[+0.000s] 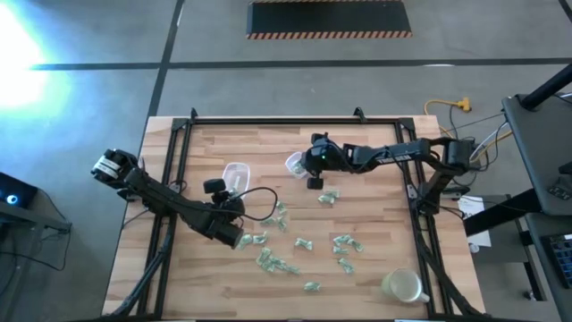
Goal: Pick and place items into bin
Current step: Put the stevia packet into the small transparent container, then put the stevia packet into the large transparent container
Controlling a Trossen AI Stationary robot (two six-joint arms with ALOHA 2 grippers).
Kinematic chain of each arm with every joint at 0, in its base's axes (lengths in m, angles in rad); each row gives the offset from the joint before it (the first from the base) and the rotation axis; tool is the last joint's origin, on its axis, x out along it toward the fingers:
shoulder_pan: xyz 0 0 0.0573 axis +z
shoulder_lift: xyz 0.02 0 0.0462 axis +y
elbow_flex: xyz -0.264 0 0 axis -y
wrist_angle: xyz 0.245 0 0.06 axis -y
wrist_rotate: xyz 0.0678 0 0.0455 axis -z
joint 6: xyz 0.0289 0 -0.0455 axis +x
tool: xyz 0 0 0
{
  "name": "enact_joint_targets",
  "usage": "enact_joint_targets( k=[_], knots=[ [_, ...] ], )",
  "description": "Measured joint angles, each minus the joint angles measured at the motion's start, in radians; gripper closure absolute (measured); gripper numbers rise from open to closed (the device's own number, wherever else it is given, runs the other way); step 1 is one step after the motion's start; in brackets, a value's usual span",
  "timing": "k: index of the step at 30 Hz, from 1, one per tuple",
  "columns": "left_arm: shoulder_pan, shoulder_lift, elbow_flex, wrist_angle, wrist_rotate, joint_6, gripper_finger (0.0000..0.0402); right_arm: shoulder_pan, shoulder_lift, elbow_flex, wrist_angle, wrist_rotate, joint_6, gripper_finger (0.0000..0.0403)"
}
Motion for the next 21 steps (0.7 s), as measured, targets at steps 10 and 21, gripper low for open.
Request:
enact_joint_targets(
  k=[10, 21],
  knots=[
    [0.000, 0.000, 0.000, 0.000, 0.000, 0.000, 0.0278, 0.000, -0.004, 0.000, 0.000, 0.005, 0.009, 0.0286],
    [-0.005, 0.000, 0.000, 0.048, 0.110, 0.030, 0.0278, 0.051, -0.069, 0.049, -0.132, 0.005, 0.011, 0.0266]
  ],
)
